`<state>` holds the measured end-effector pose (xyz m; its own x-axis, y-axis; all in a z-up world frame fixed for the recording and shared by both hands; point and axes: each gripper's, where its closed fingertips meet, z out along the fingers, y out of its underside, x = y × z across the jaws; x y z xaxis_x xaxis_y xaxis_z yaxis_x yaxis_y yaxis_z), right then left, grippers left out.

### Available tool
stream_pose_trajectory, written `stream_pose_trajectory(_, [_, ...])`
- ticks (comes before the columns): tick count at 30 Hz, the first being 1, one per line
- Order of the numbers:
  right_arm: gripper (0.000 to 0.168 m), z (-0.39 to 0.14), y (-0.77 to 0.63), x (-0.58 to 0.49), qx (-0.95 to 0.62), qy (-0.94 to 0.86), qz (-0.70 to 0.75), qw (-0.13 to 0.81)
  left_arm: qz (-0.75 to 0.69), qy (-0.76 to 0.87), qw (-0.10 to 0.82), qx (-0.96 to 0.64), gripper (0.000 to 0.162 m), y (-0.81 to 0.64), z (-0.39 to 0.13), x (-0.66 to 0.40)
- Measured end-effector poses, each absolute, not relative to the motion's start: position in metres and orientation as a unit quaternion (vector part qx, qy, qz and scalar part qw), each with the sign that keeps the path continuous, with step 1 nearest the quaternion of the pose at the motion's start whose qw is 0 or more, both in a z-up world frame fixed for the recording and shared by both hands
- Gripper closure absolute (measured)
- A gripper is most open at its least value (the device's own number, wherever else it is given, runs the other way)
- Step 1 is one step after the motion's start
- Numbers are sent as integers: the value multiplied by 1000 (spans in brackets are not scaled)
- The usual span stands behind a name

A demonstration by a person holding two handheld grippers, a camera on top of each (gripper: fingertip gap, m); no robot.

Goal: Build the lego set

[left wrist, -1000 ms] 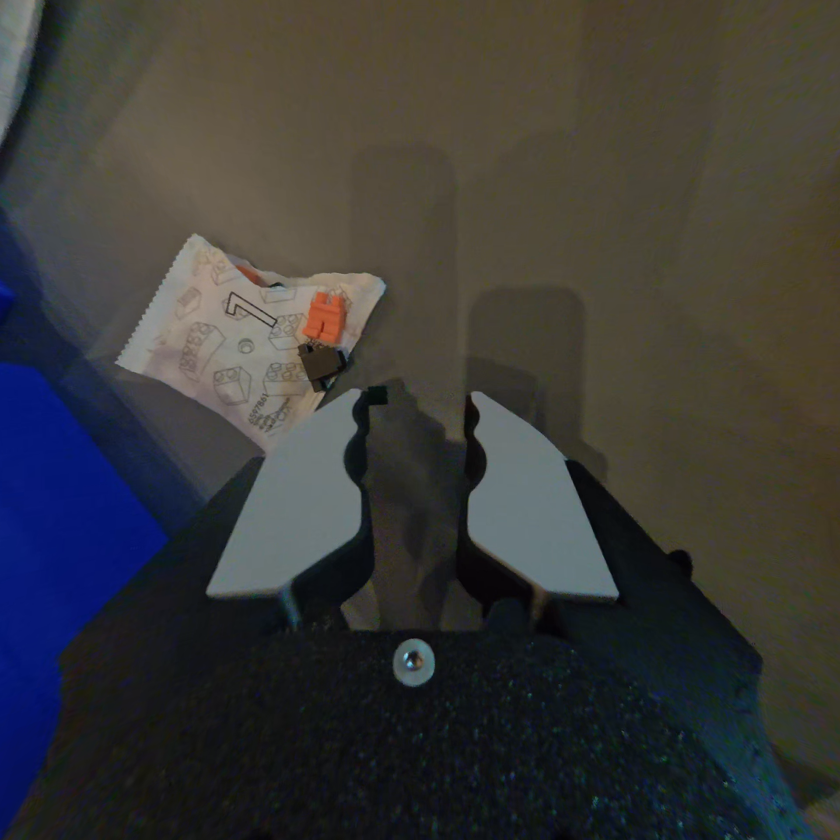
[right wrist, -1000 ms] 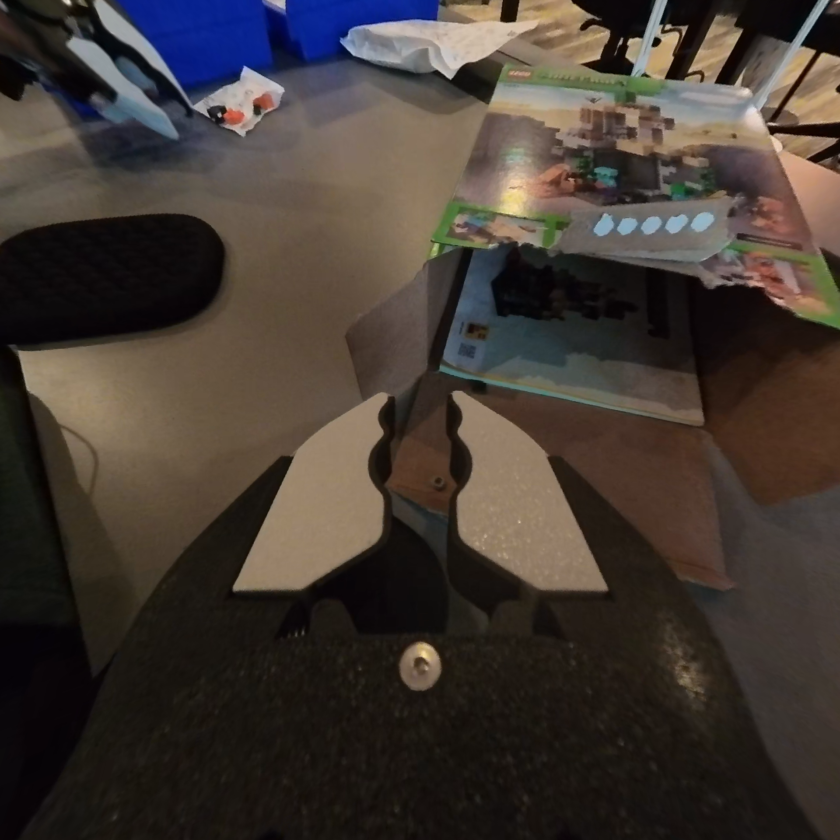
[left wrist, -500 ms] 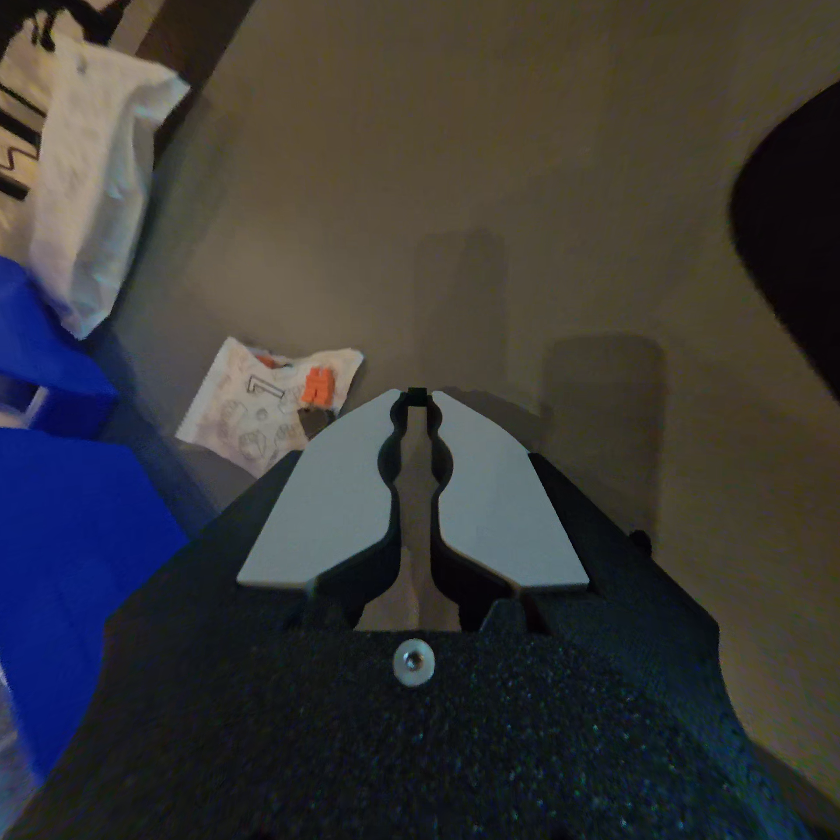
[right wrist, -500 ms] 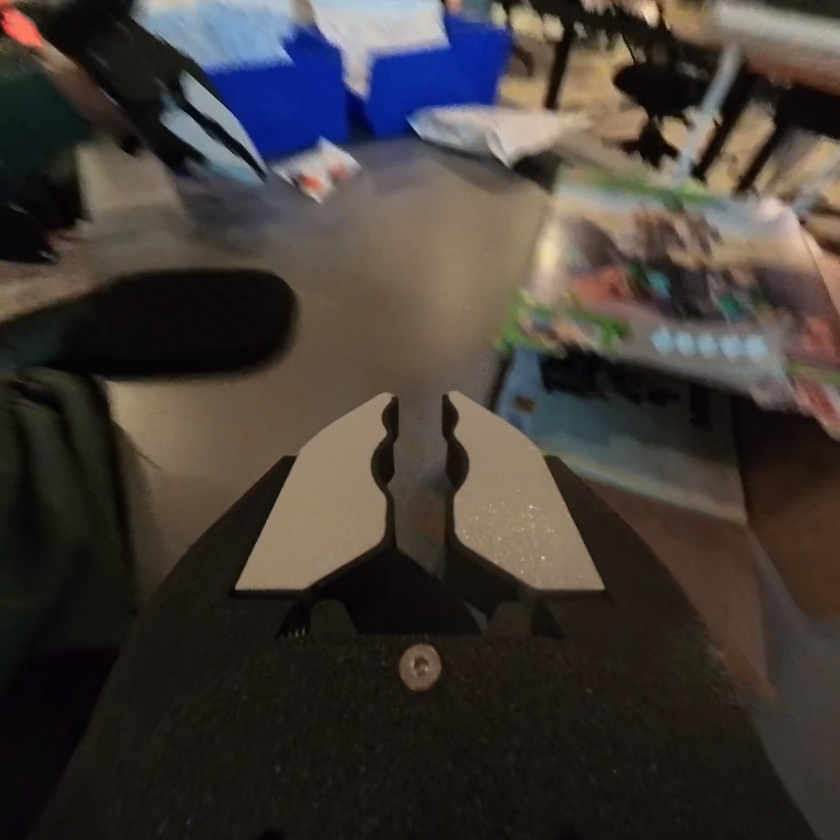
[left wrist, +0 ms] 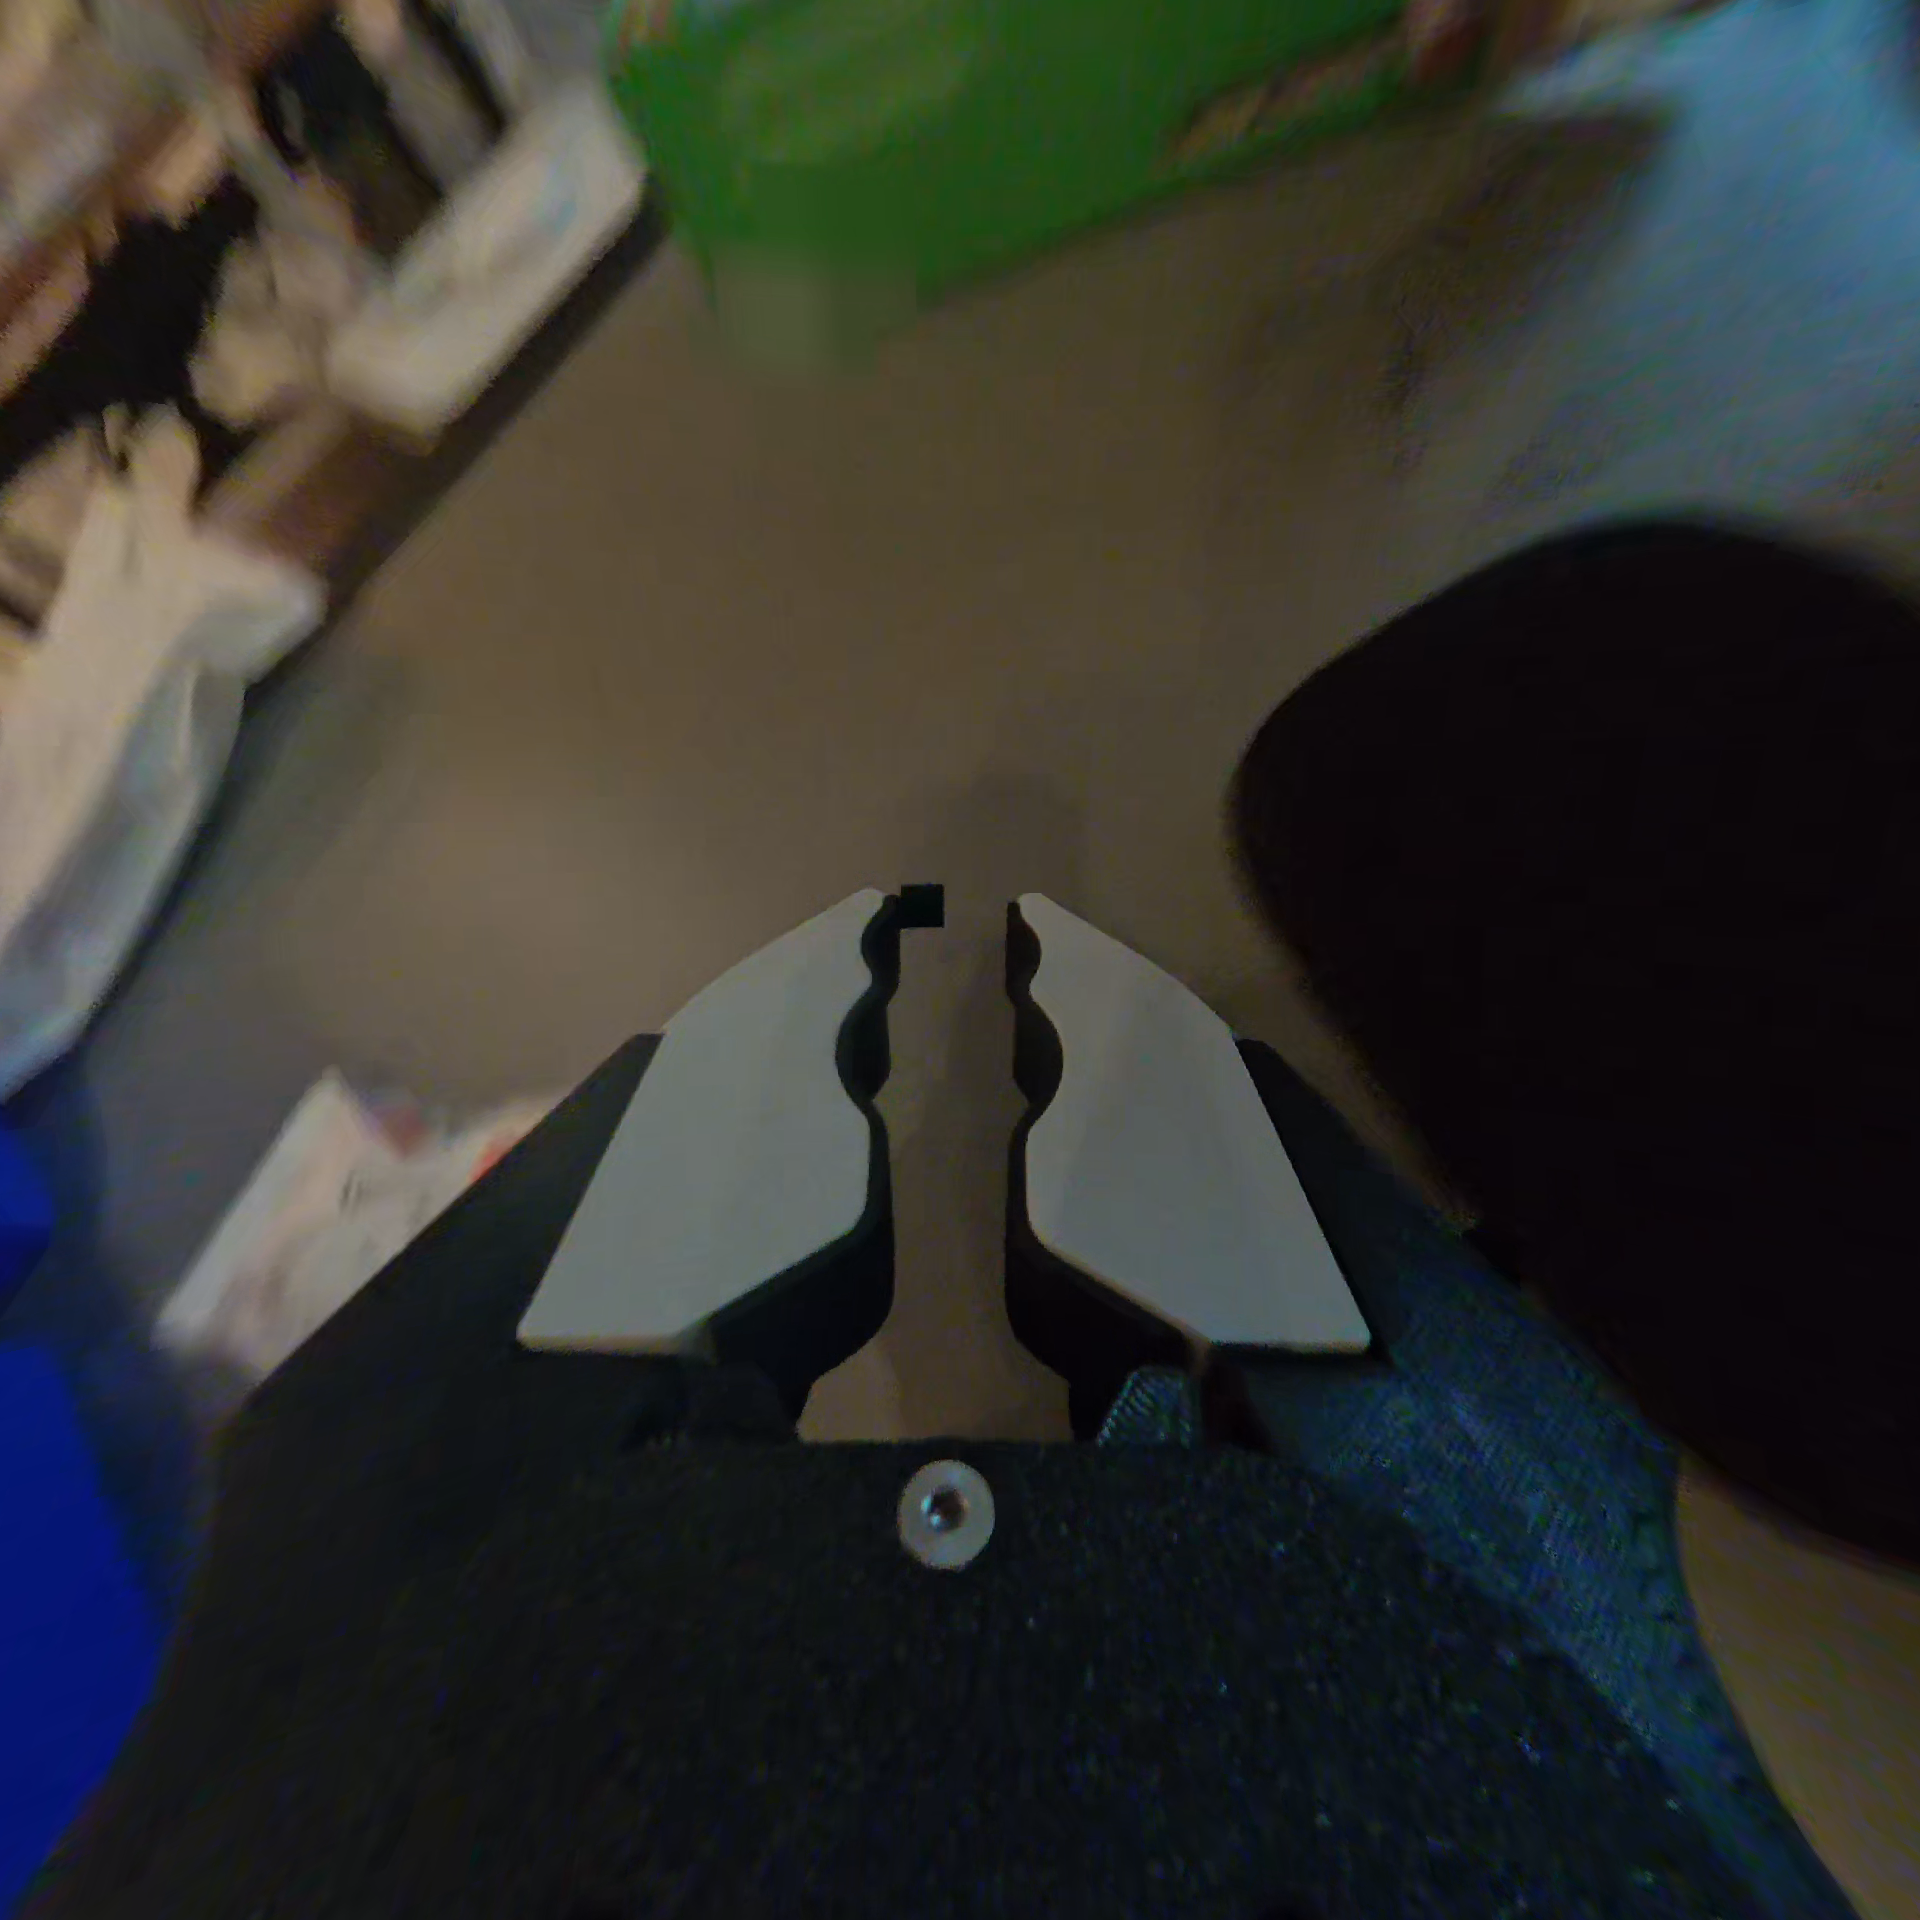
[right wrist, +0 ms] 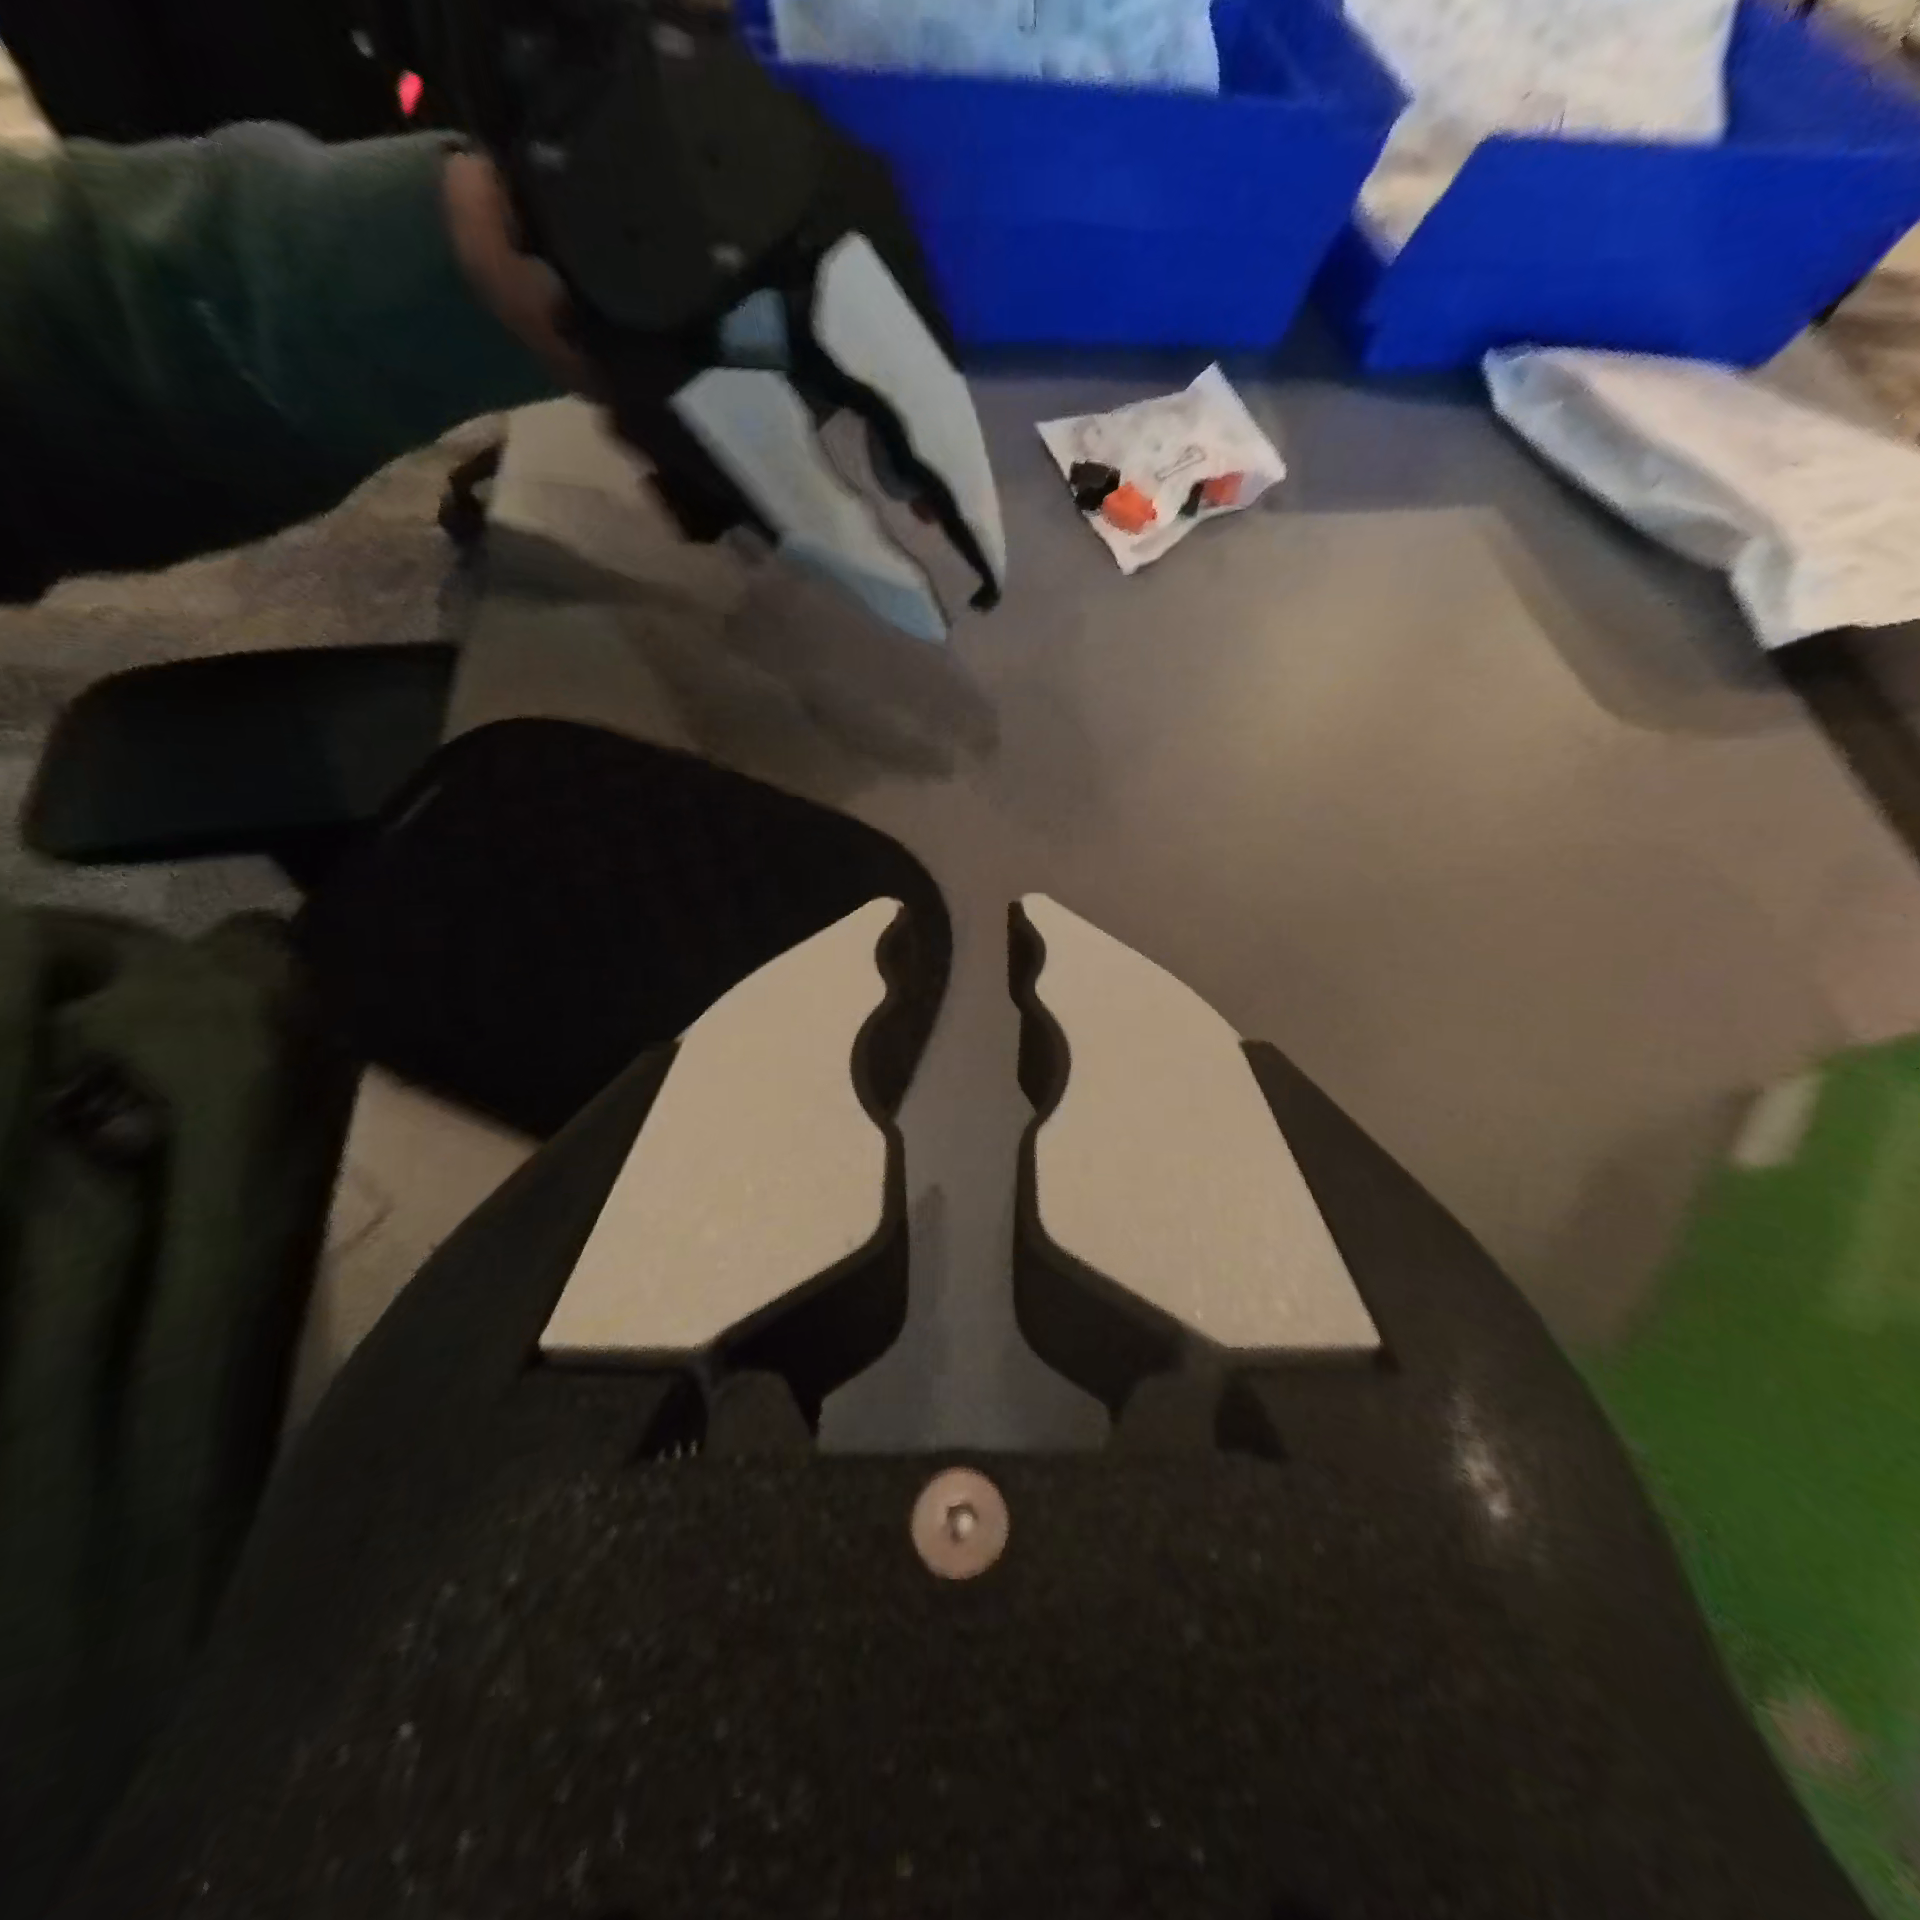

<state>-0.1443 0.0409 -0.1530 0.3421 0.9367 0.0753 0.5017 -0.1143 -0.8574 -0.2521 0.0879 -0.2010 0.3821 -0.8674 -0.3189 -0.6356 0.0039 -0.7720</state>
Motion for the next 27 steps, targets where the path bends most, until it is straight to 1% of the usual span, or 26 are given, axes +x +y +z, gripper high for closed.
stream_pose_trajectory(3, [151, -169, 61, -168, -719, -490, 275, 408, -138, 562, 485, -656, 142, 74, -188, -220])
stream_pose_trajectory(7, [147, -180, 75, -195, -731, -471, 324, 372, -136, 567, 513, -630, 142, 71, -176, -203])
stream_pose_trajectory(9, [148, -178, 78, -206, -728, -460, 358, 361, -120, 572, 516, -627, 142, 73, -175, -204])
stream_pose_trajectory(19, [152, -175, 89, -250, -707, -453, 434, 328, -97, 556, 516, -645, 138, 82, -181, -240])
stream_pose_trajectory(22, [151, -182, 96, -260, -713, -459, 420, 323, -91, 542, 522, -653, 135, 82, -179, -253])
stream_pose_trajectory(24, [154, -190, 99, -265, -715, -469, 405, 324, -108, 533, 528, -652, 140, 79, -175, -257])
stream_pose_trajectory(27, [153, -197, 101, -275, -716, -474, 403, 318, -102, 527, 523, -662, 140, 81, -179, -266])
